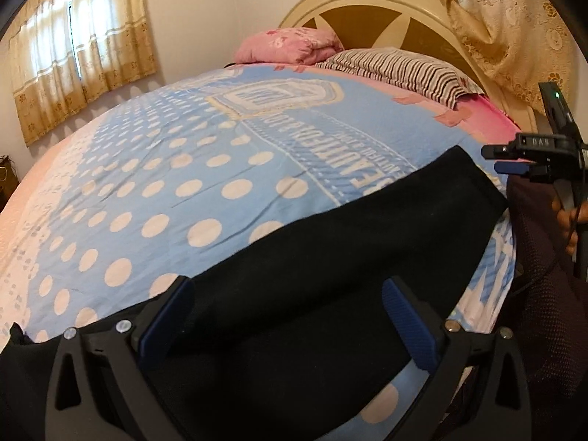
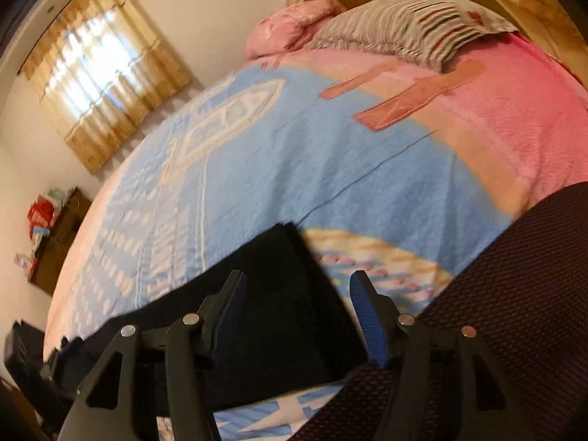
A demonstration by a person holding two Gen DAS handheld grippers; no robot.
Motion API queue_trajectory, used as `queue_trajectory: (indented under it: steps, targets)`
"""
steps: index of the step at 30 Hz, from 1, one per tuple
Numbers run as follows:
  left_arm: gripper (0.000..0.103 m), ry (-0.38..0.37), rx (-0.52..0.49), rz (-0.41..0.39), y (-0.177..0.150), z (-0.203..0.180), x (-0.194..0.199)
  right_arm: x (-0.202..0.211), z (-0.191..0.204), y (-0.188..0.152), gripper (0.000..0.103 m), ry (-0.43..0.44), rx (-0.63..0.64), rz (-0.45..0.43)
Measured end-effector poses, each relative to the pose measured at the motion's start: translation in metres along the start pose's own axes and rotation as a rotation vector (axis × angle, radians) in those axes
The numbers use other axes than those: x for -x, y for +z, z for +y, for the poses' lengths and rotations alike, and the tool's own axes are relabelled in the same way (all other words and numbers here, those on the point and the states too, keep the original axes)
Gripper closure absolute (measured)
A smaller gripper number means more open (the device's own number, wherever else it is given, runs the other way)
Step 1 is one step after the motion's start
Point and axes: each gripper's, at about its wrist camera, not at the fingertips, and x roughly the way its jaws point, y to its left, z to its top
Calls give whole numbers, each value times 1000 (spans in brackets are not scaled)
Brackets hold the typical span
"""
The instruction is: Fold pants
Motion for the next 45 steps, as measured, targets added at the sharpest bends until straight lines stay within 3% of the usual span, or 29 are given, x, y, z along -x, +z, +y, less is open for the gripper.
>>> queue_trajectory:
  steps: [14,18,20,23,25,33,41,43,45]
  targets:
    - [0,62,87,75,-11,25,1,-42,22,-19,41,-197,187,168]
    - [0,63,106,69,-13,32,7,-44,21,-22,41,-199,188,173]
    - [0,68,120,59,-14,37,13,-43,20,-23,45,-198,194,175]
    - [0,76,150,52,-17,47,19,-39,22,-26,65,-187,199,179]
    - [0,84,175,50,-19,55,23,-35,22,-28,87,-187,199,173]
    - [0,109,243,39,-27,80,34,-19,24,-31,93,-155,151,128]
    - [0,102,287,53,-33,93,33,-22,28,-26,87,-245,193,129]
    - [0,107,275,46,-32,91,35,-29,22,-24,60,-292,195,161]
    - [0,110,269,39,-31,91,36,-32,18,-22,50,-303,201,166]
